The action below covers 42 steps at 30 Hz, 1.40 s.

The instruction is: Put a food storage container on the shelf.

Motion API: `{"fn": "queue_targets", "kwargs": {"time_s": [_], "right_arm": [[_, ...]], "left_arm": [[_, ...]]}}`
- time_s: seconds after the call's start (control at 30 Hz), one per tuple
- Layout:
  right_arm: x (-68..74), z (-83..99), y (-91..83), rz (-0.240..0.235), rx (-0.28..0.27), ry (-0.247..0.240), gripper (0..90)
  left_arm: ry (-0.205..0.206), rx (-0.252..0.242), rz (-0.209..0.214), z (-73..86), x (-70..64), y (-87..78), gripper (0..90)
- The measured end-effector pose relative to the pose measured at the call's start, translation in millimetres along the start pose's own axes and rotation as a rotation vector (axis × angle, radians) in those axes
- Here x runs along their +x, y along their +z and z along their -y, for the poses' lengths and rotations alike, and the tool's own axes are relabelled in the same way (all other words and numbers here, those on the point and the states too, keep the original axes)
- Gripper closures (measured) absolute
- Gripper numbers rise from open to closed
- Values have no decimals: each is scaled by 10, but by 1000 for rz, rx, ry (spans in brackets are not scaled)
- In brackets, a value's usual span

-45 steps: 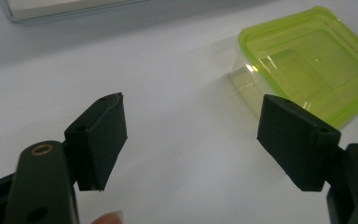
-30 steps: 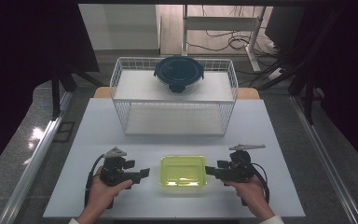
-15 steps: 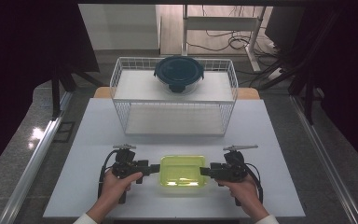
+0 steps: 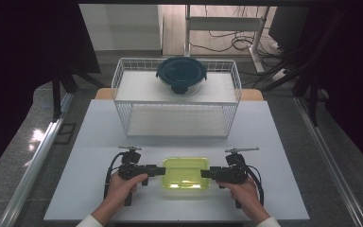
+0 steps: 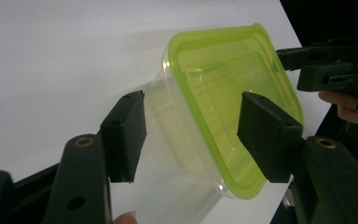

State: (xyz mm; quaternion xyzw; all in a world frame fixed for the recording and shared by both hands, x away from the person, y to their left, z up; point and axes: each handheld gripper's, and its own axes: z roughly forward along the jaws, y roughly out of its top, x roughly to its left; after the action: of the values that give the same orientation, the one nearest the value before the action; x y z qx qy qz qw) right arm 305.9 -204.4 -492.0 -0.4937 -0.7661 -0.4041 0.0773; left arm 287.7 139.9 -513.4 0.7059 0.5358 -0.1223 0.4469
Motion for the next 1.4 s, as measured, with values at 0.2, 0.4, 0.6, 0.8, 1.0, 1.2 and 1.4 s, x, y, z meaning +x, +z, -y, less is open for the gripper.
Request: {"fn": "queue_targets", "kwargs": {"time_s": [0.2, 0.4, 0.6, 0.8, 1.0, 1.2, 1.4], "right_arm": [[-12, 15, 42, 4, 5, 12, 467], [-62, 31, 39, -30, 3, 63, 553], [-112, 59, 68, -94, 27, 135, 636], [-104, 69, 26, -73, 23, 141, 740], [-54, 62, 3, -61, 12, 117, 754], [-22, 41, -70, -70, -15, 93, 776], [67, 21, -156, -74, -46, 53, 777]], "left_arm": [[-34, 20, 32, 15, 33, 34, 482], [-66, 34, 66, 30, 69, 67, 547], [-96, 54, 107, 32, 74, 112, 655], [-101, 44, 114, 31, 72, 86, 754], [-98, 35, 110, 33, 63, 56, 773], [-81, 31, 113, 22, 0, 6, 792], [-27, 2, 102, -3, -109, -106, 795]]}}
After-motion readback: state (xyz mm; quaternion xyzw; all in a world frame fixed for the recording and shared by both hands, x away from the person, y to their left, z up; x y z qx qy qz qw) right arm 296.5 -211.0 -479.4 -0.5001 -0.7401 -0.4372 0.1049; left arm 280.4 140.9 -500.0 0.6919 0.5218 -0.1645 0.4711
